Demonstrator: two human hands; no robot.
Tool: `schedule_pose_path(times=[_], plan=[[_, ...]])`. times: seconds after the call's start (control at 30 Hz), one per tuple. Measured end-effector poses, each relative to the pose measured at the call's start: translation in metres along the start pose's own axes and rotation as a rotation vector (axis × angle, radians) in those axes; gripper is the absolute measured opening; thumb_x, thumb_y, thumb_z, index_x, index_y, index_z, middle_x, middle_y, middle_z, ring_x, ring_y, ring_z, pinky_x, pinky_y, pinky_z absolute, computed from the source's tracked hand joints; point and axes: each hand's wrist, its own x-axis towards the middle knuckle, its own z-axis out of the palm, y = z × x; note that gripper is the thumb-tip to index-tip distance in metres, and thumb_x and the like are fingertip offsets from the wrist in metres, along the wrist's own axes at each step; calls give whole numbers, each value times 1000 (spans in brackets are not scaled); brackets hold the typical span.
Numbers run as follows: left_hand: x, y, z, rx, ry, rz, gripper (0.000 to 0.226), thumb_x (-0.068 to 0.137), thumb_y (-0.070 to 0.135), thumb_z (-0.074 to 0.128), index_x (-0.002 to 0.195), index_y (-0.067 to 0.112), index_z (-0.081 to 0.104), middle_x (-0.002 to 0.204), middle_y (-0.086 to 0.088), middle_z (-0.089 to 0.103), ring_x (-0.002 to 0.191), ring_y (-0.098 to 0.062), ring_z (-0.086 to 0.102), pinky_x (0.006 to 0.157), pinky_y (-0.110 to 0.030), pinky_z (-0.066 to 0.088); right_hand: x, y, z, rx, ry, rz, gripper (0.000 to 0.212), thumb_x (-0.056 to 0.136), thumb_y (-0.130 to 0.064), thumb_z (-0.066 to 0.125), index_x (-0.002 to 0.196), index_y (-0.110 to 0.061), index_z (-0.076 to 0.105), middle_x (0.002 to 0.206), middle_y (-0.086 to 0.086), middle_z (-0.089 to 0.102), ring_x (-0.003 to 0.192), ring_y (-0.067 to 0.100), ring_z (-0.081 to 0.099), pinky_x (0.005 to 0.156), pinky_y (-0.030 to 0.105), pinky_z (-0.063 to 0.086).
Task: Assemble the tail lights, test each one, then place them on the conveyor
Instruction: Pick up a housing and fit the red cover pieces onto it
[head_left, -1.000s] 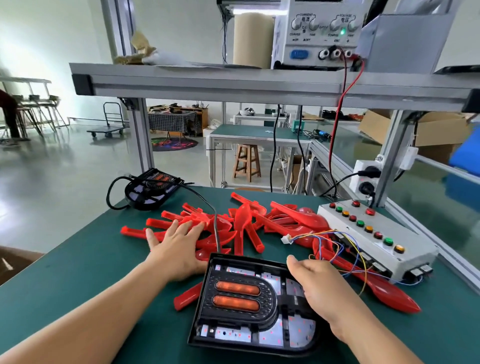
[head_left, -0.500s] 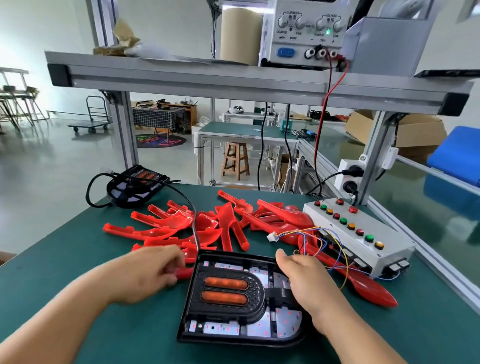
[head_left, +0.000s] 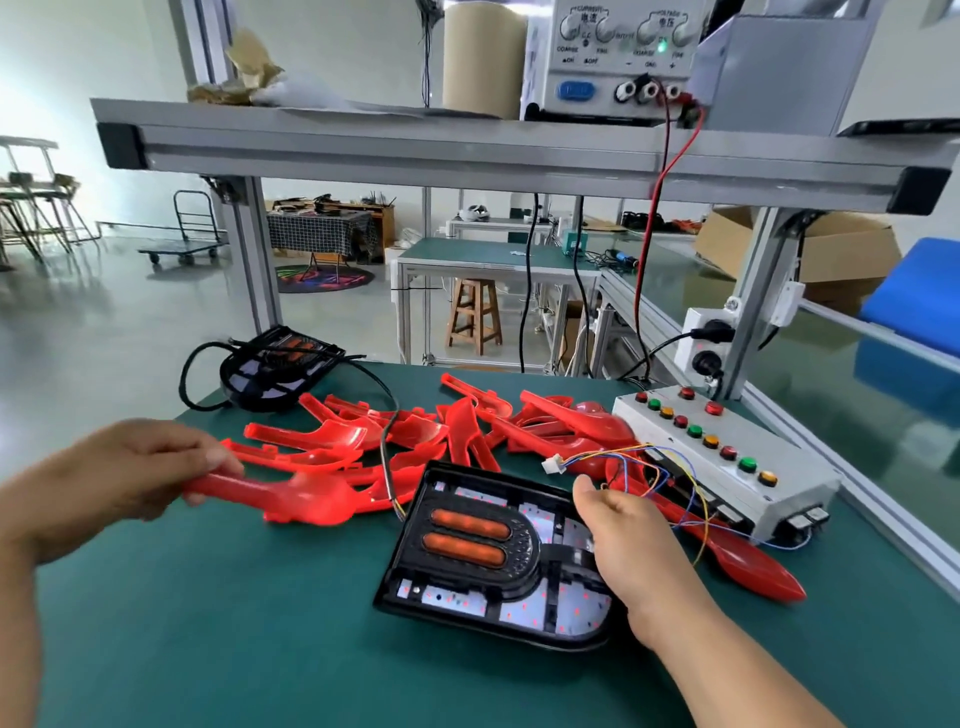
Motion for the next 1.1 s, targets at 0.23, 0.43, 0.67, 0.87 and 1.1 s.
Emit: schedule_pose_path(times=[0.23, 0.43, 0.67, 0.87, 1.1], plan=[[-19, 56, 79, -177, -187, 326, 19, 80, 12, 65, 91, 24, 75, 72, 8, 68, 57, 0, 51, 53, -9, 41, 9, 7, 6, 20, 15, 7, 59, 97, -49, 49, 102, 8, 62, 97, 24, 66, 91, 36, 61, 89, 39, 48], [-27, 77, 142, 322, -314, 572, 19, 85, 43, 67, 102, 51, 68, 95, 23, 68, 90, -2, 65, 76, -9, 45, 15, 10, 1, 158, -61, 34, 43, 92, -49, 59, 86, -9, 72, 89, 8, 74, 78, 16, 58, 72, 31, 41], [-33, 66, 154, 530, -366, 755, 33, 85, 46, 61, 118, 50, 56, 105, 35, 60, 98, 9, 55, 85, -3, 36, 16, 10, -1, 125, -71, 62, 41, 91, -52, 59, 88, -14, 74, 95, 6, 75, 92, 22, 68, 86, 34, 48], [-31, 67, 142, 421, -302, 641, 28, 84, 45, 57, 111, 55, 59, 95, 27, 65, 90, 2, 61, 75, -6, 41, 18, 10, -2, 146, -78, 63, 43, 91, -50, 61, 91, -9, 73, 105, 13, 72, 94, 24, 66, 86, 33, 46], [-36, 65, 149, 562, -338, 764, 37, 89, 59, 50, 104, 35, 73, 93, 29, 63, 95, 7, 55, 83, -8, 41, 20, 14, -2, 147, -84, 73, 45, 90, -52, 61, 92, -8, 72, 101, 7, 73, 97, 19, 65, 84, 28, 46]])
